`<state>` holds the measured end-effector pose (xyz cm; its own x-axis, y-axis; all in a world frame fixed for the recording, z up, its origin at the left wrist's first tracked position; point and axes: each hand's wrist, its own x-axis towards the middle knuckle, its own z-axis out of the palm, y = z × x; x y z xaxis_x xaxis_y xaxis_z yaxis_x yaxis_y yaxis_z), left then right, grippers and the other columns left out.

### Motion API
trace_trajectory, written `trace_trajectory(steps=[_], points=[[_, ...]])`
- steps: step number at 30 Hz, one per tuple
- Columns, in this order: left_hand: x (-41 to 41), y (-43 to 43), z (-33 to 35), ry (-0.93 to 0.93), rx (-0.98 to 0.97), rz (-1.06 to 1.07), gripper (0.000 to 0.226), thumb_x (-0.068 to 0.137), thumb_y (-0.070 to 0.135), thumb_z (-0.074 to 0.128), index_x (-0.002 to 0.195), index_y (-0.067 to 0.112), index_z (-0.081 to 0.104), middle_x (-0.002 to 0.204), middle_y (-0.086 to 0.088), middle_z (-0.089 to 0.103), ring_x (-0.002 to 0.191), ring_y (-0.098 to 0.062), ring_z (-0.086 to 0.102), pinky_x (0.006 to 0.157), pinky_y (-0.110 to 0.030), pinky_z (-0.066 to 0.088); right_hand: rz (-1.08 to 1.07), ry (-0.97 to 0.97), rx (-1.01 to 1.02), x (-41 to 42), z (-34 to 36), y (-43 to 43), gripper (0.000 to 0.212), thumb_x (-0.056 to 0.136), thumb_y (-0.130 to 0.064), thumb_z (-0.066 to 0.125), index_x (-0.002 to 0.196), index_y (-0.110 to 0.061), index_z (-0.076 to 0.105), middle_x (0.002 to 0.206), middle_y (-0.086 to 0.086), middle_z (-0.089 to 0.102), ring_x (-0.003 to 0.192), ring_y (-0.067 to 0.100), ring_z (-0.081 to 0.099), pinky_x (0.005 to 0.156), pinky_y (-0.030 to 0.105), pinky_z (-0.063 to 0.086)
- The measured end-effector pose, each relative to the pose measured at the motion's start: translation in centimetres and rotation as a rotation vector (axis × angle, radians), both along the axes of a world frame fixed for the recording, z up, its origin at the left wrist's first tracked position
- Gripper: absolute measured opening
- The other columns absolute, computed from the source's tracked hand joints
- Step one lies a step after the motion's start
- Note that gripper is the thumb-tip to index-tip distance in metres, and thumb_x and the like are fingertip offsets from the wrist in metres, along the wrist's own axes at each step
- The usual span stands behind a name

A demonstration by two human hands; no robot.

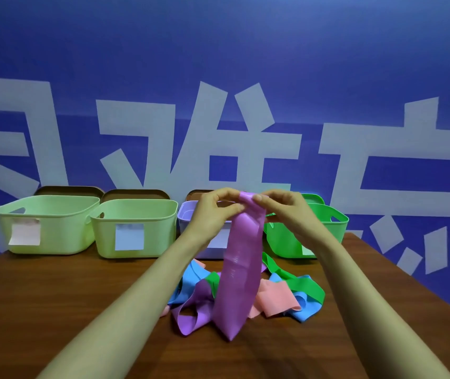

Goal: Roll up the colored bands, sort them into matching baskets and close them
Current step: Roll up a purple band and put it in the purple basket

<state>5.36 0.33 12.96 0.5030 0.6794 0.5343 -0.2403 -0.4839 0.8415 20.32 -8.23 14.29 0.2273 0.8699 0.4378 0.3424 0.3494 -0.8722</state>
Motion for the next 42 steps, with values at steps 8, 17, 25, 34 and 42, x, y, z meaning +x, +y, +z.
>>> trace_trajectory(steps=[8, 17, 25, 34, 42], points=[[-0.1, 0.3, 0.1, -0.004, 0.015, 0.156, 0.045, 0.076, 0.021, 0.078, 0.111, 0.021, 0.048, 0.112, 0.002, 0.057, 0.097, -0.011, 0.060, 0.080, -0.019, 0.051, -0.049, -0.106, 0.079, -0.5, 3.5, 0.3, 0.009, 0.086, -0.007, 0.067, 0.095, -0.004, 0.064, 0.082, 0.009, 0.061, 0.069, 0.007, 0.061, 0.061, 0.020, 0.053], [1.1, -1.1, 0.7, 0.155, 0.148, 0.201, 0.016, 0.095, 0.017, 0.046, 0.104, 0.024, 0.057, 0.102, -0.006, 0.070, 0.093, -0.021, 0.068, 0.089, -0.044, 0.053, 0.018, -0.233, 0.034, -2.1, 4.9, 0.1, 0.024, 0.093, -0.026, 0.059, 0.106, -0.006, 0.065, 0.090, 0.017, 0.067, 0.081, 0.021, 0.065, 0.075, 0.026, 0.056], [-0.3, -1.8, 1.4, 0.035, -0.165, -0.288, 0.028, 0.098, 0.000, 0.034, 0.114, 0.006, 0.057, 0.099, -0.012, 0.070, 0.085, -0.023, 0.068, 0.080, -0.033, 0.056, -0.150, -0.507, 0.075, -0.9, 5.0, -0.7, 0.012, 0.084, -0.025, 0.070, 0.094, -0.018, 0.072, 0.101, 0.002, 0.063, 0.089, 0.016, 0.063, 0.077, 0.025, 0.053], [-0.5, -2.1, 0.7, 0.125, -0.031, -0.169, 0.021, 0.094, 0.018, 0.056, 0.109, 0.006, 0.063, 0.087, -0.005, 0.073, 0.080, -0.015, 0.071, 0.073, -0.025, 0.055, -0.052, -0.422, 0.112, -1.7, 5.5, -1.1, 0.007, 0.083, -0.012, 0.071, 0.089, -0.008, 0.072, 0.085, 0.014, 0.069, 0.073, 0.010, 0.059, 0.065, 0.014, 0.048], [1.8, -1.4, -10.1, 0.327, -0.312, -0.256, 0.020, 0.094, 0.015, 0.055, 0.105, 0.000, 0.063, 0.085, -0.004, 0.073, 0.076, -0.011, 0.070, 0.073, -0.022, 0.055, -0.147, -0.172, 0.177, -0.6, 6.2, -0.7, 0.009, 0.084, -0.006, 0.069, 0.092, -0.003, 0.068, 0.084, 0.009, 0.064, 0.067, 0.007, 0.065, 0.074, 0.022, 0.056]])
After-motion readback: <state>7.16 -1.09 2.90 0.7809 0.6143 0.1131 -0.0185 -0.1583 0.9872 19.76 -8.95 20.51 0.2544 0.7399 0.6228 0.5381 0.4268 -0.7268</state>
